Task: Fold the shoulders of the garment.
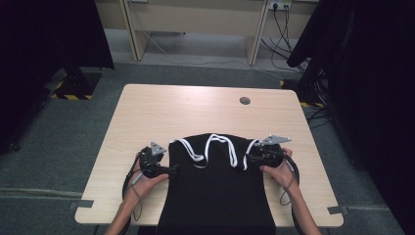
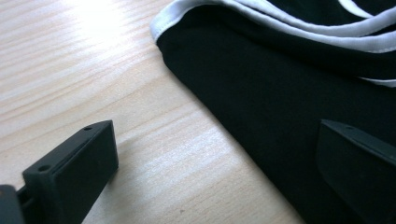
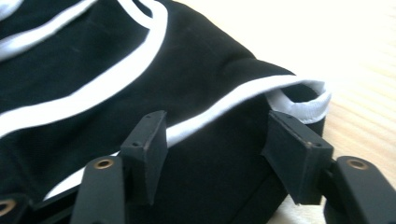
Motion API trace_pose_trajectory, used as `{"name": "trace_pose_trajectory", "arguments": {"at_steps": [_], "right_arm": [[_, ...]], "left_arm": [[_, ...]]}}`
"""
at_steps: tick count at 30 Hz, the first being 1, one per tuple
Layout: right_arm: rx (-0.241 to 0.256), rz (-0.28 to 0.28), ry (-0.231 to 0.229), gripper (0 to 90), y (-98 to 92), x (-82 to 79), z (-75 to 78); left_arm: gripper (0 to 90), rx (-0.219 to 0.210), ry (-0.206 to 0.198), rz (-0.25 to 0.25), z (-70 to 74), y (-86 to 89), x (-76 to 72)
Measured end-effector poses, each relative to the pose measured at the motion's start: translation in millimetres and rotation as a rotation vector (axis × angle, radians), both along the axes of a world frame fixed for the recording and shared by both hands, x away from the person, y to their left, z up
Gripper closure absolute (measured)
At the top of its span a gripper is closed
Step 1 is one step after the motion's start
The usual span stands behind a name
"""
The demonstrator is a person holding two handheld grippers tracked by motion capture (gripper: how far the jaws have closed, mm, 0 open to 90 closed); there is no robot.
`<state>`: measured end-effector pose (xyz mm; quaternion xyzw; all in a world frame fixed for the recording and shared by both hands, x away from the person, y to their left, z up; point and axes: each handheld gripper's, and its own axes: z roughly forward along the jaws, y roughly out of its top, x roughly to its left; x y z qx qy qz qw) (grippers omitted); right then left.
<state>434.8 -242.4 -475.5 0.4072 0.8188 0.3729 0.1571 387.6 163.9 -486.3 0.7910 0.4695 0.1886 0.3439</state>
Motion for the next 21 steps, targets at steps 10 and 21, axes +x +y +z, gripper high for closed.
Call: {"name": "trace_pose_trajectory", "arguments": {"at_steps": [10, 21], "right_arm": [[0.057, -0.026, -0.016, 31.8, -8.0, -6.2, 12.3], [0.046, -0.063, -0.008, 26.0, -18.0, -11.2, 9.3]], "left_arm": [[0.1, -0.093, 0.022, -0.037, 2.0, 3.6, -2.2], [0.9, -0.117, 0.036, -0.058, 4.3, -4.5, 0.5]]}}
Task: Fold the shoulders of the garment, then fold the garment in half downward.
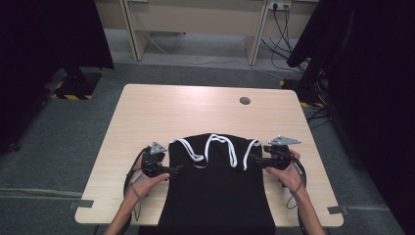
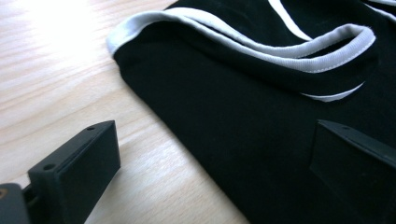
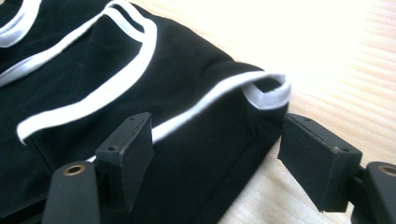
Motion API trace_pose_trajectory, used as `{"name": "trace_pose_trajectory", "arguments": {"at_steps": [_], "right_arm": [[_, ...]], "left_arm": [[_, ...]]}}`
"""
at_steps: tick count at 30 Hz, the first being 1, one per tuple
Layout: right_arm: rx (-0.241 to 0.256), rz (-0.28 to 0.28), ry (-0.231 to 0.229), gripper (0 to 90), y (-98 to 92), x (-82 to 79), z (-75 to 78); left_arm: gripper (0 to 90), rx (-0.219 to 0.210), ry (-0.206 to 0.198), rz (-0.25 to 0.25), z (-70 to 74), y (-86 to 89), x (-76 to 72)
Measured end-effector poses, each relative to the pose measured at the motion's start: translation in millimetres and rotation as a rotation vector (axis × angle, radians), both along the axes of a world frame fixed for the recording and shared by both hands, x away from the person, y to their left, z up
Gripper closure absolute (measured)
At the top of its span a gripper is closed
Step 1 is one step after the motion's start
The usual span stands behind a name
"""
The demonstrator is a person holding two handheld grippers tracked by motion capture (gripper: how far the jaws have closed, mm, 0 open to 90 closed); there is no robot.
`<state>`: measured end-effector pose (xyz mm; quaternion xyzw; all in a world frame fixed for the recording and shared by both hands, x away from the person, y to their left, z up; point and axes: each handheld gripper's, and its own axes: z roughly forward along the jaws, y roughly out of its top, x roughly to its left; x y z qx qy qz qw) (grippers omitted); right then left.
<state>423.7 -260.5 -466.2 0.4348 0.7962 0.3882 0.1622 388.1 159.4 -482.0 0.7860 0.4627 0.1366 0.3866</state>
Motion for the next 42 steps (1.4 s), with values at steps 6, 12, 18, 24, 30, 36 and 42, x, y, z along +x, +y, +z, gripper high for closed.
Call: {"name": "trace_pose_trajectory", "arguments": {"at_steps": [6, 12, 18, 24, 30, 36, 42], "right_arm": [[0.0, -0.012, 0.005, 25.2, -4.8, -0.9, -0.7], [-0.001, -0.014, 0.002, 24.6, -5.1, -0.1, 0.2], [0.007, -0.019, 0.001, 24.5, -6.3, 2.0, 1.5], [0.014, -0.028, 0.006, 23.8, -7.6, 7.6, 1.1], [0.012, -0.031, 0.005, 23.0, -3.9, 16.1, 2.0], [0.012, -0.029, 0.008, 22.6, 0.5, 21.4, 2.4], [0.006, -0.041, 0.022, 22.6, 4.0, 33.4, -0.2]], "left_arm": [[0.5, 0.006, -0.001, -0.005, -1.3, -5.3, 3.3], [0.5, 0.004, -0.009, -0.006, -1.9, -7.6, 3.5], [0.9, 0.003, -0.013, 0.01, 0.1, -6.3, 8.9], [0.9, -0.023, -0.016, 0.035, 6.6, -6.0, 24.0], [0.9, -0.037, -0.001, 0.052, 8.5, -9.9, 42.5], [1.0, -0.044, 0.009, 0.069, 11.9, -15.6, 53.6], [1.0, -0.01, 0.037, 0.07, 10.9, -26.5, 69.8]]}}
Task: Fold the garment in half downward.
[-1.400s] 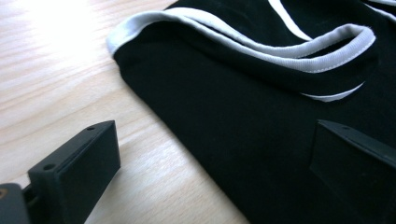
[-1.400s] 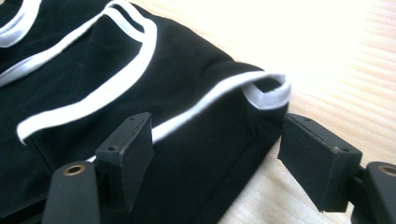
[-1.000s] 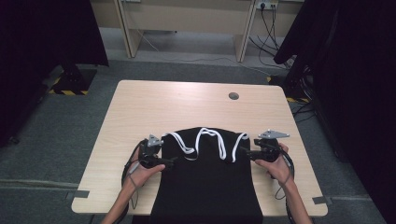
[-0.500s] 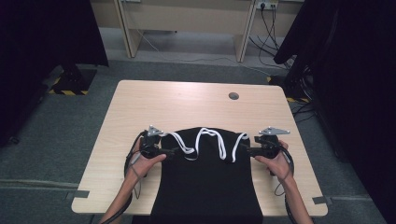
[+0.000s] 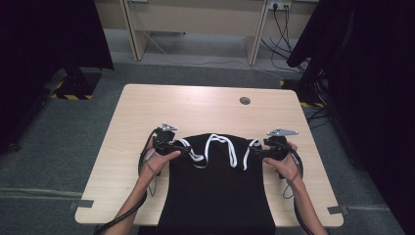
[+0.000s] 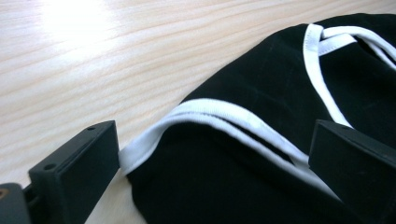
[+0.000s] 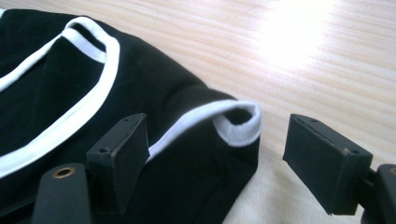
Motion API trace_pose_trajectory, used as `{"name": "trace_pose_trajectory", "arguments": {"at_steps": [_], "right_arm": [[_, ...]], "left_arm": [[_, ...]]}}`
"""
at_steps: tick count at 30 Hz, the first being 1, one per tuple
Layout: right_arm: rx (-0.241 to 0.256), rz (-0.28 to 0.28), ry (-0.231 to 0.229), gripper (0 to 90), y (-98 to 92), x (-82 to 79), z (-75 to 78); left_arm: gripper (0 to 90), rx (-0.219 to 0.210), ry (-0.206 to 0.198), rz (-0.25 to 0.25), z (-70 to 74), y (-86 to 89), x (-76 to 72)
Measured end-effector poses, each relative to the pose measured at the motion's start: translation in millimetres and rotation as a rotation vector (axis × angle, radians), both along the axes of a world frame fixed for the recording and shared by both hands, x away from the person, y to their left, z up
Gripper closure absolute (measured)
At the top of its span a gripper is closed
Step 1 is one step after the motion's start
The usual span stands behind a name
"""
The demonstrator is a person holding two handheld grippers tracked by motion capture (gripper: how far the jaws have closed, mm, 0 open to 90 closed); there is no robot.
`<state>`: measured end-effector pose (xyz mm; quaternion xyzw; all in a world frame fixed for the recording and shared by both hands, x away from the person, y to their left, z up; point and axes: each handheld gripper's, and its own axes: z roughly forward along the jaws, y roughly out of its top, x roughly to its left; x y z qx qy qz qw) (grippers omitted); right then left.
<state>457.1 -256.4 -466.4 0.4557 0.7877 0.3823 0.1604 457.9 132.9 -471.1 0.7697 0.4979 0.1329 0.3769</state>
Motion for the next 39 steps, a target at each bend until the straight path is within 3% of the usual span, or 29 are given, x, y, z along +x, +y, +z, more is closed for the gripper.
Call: {"name": "trace_pose_trajectory", "arguments": {"at_steps": [5, 8, 9, 12, 13, 14, 17, 18, 19, 21, 24, 31, 34, 39], "right_arm": [[-0.005, 0.0, 0.012, 23.2, 6.2, 9.9, -0.8], [-0.06, -0.003, 0.019, 26.9, 13.6, 19.6, -3.9], [-0.069, 0.002, 0.022, 29.3, 15.1, 21.6, -5.2], [-0.097, 0.006, 0.011, 34.7, 18.7, 22.2, -8.2], [-0.097, 0.006, 0.011, 34.7, 18.7, 22.2, -8.2], [-0.1, 0.03, 0.007, 46.8, 21.0, 19.6, -6.9], [-0.099, 0.069, 0.004, 65.3, 23.2, 15.8, -5.7], [-0.099, 0.069, 0.004, 65.3, 23.2, 15.8, -5.7], [-0.091, 0.082, 0.011, 74.1, 24.7, 14.3, -5.4], [-0.089, 0.089, 0.013, 77.6, 25.3, 14.2, -5.1], [-0.084, 0.097, 0.02, 82.7, 26.6, 13.5, -4.6], [-0.074, 0.1, 0.008, 83.7, 26.4, 14.1, -1.1], [-0.077, 0.091, 0.002, 84.1, 26.4, 15.0, 2.5], [-0.087, 0.095, -0.007, 84.4, 26.9, 20.9, 8.6]], "left_arm": [[2.0, 0.033, 0.003, -0.006, -0.4, -6.5, 6.4], [9.2, 0.087, 0.004, -0.014, -3.8, -10.6, 8.5], [11.2, 0.113, -0.035, -0.022, -6.9, -12.8, 7.4], [23.4, 0.104, -0.05, -0.03, -6.7, -12.3, 5.8], [23.4, 0.096, -0.062, -0.043, -6.5, -12.4, 4.0], [36.4, 0.085, -0.073, -0.072, -5.9, -13.1, -0.1], [56.1, 0.052, -0.065, -0.091, -5.1, -15.6, -3.8], [61.0, 0.052, -0.065, -0.091, -5.1, -15.6, -3.8], [64.5, 0.039, -0.059, -0.096, -5.3, -16.1, -5.2], [70.2, 0.025, -0.063, -0.094, -6.1, -16.5, -5.8], [74.8, -0.001, -0.057, -0.095, -7.1, -14.3, -6.2], [78.0, 0.013, -0.084, -0.097, -3.3, -17.5, -8.1], [78.1, -0.035, -0.066, -0.102, -0.9, -16.2, -5.7], [78.4, -0.046, -0.076, -0.085, 6.0, -15.4, 0.8]]}}
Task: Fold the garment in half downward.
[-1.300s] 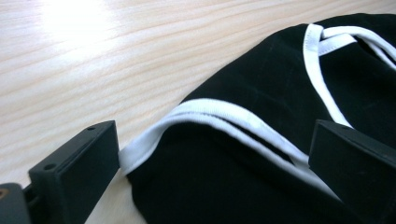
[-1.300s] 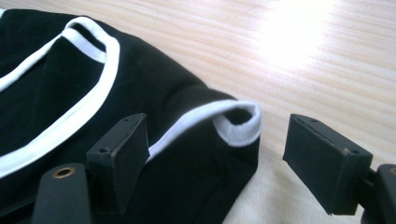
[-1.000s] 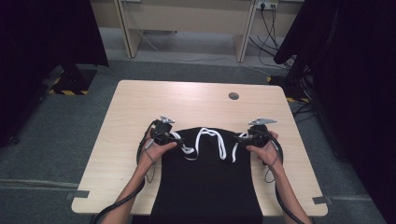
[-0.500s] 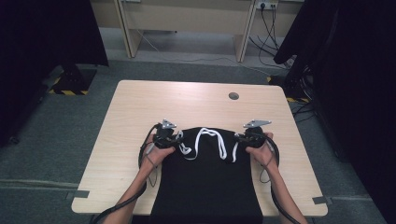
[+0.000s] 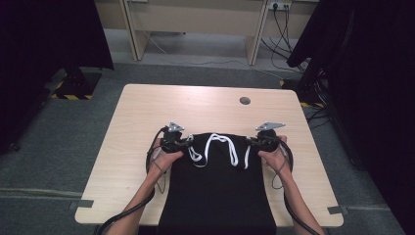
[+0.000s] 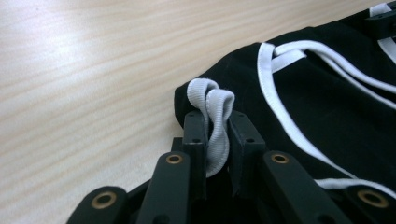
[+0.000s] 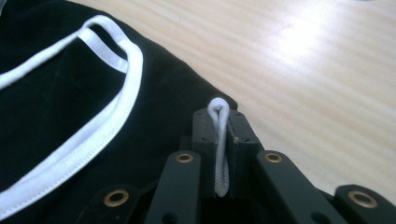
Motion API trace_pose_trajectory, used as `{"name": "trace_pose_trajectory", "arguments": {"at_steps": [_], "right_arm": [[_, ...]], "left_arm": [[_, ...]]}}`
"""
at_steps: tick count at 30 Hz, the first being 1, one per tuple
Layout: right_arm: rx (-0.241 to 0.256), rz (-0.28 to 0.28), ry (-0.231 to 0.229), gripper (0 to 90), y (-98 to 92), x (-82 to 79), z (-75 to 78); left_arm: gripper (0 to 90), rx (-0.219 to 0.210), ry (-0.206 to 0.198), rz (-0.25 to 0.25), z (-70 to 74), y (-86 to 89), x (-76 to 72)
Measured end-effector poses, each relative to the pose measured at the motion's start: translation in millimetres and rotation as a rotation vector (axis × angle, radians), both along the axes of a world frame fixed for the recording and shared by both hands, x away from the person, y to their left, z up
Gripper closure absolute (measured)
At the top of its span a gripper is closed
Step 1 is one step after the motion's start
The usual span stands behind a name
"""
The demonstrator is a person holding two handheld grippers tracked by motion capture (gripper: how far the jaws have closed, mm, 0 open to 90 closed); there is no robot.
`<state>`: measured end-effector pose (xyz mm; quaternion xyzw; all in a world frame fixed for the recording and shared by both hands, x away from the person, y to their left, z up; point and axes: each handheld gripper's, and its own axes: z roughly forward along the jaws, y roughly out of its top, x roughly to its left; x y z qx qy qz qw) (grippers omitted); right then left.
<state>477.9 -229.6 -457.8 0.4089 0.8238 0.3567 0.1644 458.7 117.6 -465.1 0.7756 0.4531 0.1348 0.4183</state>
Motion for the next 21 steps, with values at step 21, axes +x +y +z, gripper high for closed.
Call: {"name": "trace_pose_trajectory", "arguments": {"at_steps": [21], "right_arm": [[0.05, -0.034, -0.1, 84.7, -0.5, 30.7, 47.3]], "left_arm": [[78.4, -0.073, -0.062, 0.08, 39.2, 0.4, 38.6]]}}
